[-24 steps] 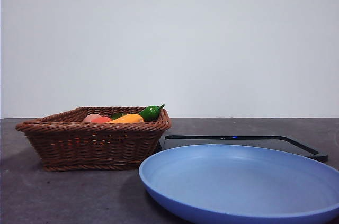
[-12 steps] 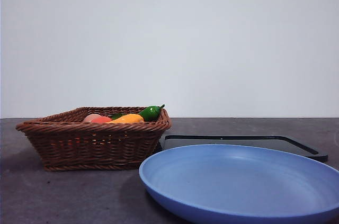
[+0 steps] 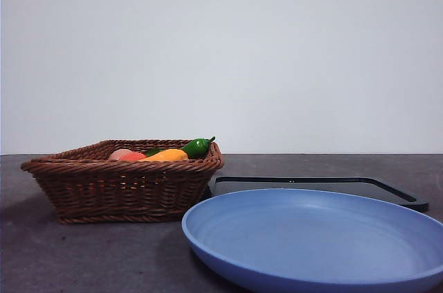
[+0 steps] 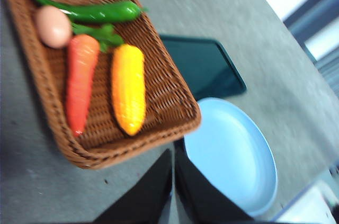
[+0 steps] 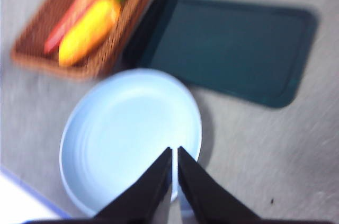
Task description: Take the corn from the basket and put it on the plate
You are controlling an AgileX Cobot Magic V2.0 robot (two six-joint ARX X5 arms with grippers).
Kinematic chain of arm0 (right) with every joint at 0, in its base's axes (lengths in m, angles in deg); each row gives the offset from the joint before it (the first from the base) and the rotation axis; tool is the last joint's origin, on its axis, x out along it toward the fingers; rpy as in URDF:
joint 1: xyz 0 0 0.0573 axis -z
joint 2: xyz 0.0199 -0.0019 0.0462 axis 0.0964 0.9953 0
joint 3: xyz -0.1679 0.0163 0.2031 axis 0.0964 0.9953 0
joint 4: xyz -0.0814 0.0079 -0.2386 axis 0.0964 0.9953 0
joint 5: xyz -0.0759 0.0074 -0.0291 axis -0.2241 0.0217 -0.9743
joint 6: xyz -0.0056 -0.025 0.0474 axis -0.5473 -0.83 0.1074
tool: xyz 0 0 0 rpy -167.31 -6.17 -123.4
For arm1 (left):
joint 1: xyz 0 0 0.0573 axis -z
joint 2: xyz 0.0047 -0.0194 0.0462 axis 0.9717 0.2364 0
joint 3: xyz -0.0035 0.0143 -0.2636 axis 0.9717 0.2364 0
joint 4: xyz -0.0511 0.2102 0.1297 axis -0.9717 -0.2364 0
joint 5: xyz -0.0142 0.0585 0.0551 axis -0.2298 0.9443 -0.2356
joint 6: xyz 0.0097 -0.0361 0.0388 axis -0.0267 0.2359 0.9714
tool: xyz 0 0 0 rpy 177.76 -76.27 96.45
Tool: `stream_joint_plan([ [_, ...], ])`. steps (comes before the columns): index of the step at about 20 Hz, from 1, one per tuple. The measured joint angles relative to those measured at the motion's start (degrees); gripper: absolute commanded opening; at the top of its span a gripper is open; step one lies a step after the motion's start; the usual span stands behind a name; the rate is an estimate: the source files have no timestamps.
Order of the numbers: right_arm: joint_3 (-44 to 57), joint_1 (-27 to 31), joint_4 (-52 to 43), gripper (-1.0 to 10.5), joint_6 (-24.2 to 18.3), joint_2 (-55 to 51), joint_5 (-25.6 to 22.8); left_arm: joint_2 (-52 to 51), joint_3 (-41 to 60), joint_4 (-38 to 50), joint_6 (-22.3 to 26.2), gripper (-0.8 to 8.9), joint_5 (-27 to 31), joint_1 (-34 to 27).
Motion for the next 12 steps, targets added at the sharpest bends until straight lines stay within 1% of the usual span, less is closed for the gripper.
stream_joint_plan([
  [4,0.0,-1.6,0.0,0.0,-1.3,2.6,0.0,0.2,0.0,-0.4,0.4,0.12,0.0,0.9],
  [5,0.0,-1.6,0.0,0.3,-1.4,3.0,0.0,0.2,0.0,-0.3,0.4,0.41,0.0,0.9],
  [6,0.0,-1.6,0.0,0.9,-1.4,3.2,0.0,0.2,0.0,0.0,0.4,1.03,0.0,0.9],
  [7,0.0,-1.6,0.0,2.0,-1.4,3.4,0.0,0.2,0.0,0.2,0.4,2.07,0.0,0.9],
  [8,0.0,-1.6,-0.1,2.8,-1.4,3.5,0.0,0.2,0.0,0.2,0.4,3.14,0.0,0.9],
  [9,0.0,-1.6,-0.3,3.2,-1.4,3.6,0.0,0.2,0.0,0.2,0.4,3.91,0.0,0.9],
  [12,0.0,-1.6,-0.3,3.2,-1.2,4.8,0.0,0.2,0.0,0.2,0.4,4.04,0.0,0.9],
])
